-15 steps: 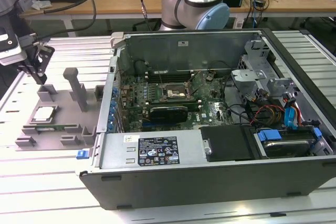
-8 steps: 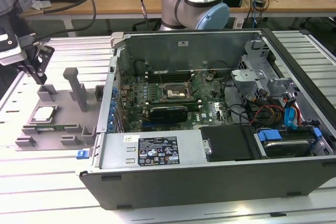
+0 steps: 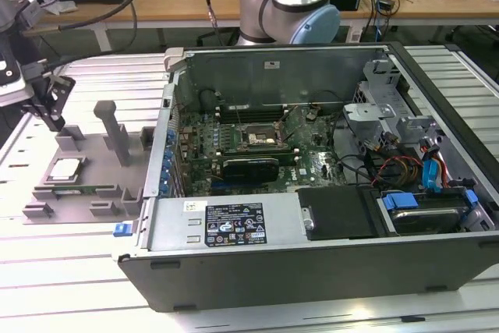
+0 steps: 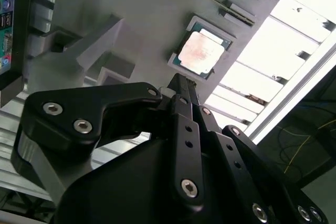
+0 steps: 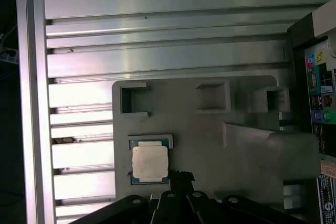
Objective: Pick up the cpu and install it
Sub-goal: 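Pick up the cpu and move it towards the insertion slot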
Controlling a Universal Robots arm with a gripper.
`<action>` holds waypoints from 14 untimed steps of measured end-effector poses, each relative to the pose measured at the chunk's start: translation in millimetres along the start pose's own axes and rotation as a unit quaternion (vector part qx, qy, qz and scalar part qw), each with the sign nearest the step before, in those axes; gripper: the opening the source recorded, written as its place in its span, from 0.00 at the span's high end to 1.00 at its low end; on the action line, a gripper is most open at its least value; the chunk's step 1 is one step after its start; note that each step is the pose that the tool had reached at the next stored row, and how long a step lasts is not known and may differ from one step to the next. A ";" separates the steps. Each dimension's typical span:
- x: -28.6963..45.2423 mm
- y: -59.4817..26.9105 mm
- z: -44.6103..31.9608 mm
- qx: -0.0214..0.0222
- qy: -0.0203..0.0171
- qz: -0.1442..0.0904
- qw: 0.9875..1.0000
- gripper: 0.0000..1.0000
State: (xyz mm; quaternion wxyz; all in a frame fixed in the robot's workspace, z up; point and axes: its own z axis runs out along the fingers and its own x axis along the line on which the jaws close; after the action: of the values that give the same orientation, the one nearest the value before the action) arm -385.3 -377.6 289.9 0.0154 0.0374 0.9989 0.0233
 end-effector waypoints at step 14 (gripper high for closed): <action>12.1 -9.9 32.0 0.000 0.000 -0.004 1.000 0.89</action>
State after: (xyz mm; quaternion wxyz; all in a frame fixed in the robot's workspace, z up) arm -397.0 -385.1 257.1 0.0154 0.0333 0.9991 0.0234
